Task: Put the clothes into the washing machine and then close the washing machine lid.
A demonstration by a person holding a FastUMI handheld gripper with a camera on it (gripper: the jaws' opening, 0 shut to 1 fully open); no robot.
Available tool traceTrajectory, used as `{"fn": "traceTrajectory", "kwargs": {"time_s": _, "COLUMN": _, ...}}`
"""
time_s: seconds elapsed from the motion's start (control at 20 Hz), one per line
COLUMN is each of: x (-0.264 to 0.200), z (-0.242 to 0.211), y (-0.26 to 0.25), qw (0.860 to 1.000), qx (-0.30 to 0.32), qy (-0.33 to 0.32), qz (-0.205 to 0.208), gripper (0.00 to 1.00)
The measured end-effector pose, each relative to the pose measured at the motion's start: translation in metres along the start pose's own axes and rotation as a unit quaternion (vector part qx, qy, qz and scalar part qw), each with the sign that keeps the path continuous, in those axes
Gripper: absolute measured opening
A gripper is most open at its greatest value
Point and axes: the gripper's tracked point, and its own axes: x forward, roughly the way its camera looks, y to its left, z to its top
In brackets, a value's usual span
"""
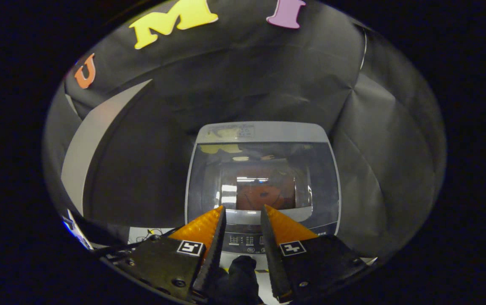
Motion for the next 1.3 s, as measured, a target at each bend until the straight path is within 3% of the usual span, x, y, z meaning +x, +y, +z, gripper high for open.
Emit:
{"fn": "traceTrajectory", "kwargs": {"time_s": 0.2, "x": -0.012, "z": -0.003, "y": 0.002, "qw": 1.0, "qx": -0.022, "qy": -0.014, "qz": 0.015, "gripper": 0.52}}
{"fn": "traceTrajectory", "kwargs": {"time_s": 0.4, "x": -0.031, "z": -0.01, "y": -0.002, "qw": 0.998, "qx": -0.028, "qy": -0.052, "qz": 0.001, "gripper": 0.52}}
{"fn": "traceTrajectory", "kwargs": {"time_s": 0.65, "x": -0.083, "z": -0.028, "y": 0.006, "qw": 0.992, "qx": -0.031, "qy": -0.119, "qz": -0.025, "gripper": 0.52}}
{"fn": "traceTrajectory", "kwargs": {"time_s": 0.8, "x": -0.123, "z": -0.062, "y": 0.022, "qw": 0.988, "qx": -0.005, "qy": -0.15, "qz": -0.03, "gripper": 0.53}}
{"fn": "traceTrajectory", "kwargs": {"time_s": 1.1, "x": -0.211, "z": -0.144, "y": 0.056, "qw": 0.971, "qx": 0.02, "qy": -0.23, "qz": -0.062, "gripper": 0.53}}
{"fn": "traceTrajectory", "kwargs": {"time_s": 1.3, "x": -0.274, "z": -0.17, "y": 0.062, "qw": 0.949, "qx": 0.034, "qy": -0.302, "qz": -0.085, "gripper": 0.52}}
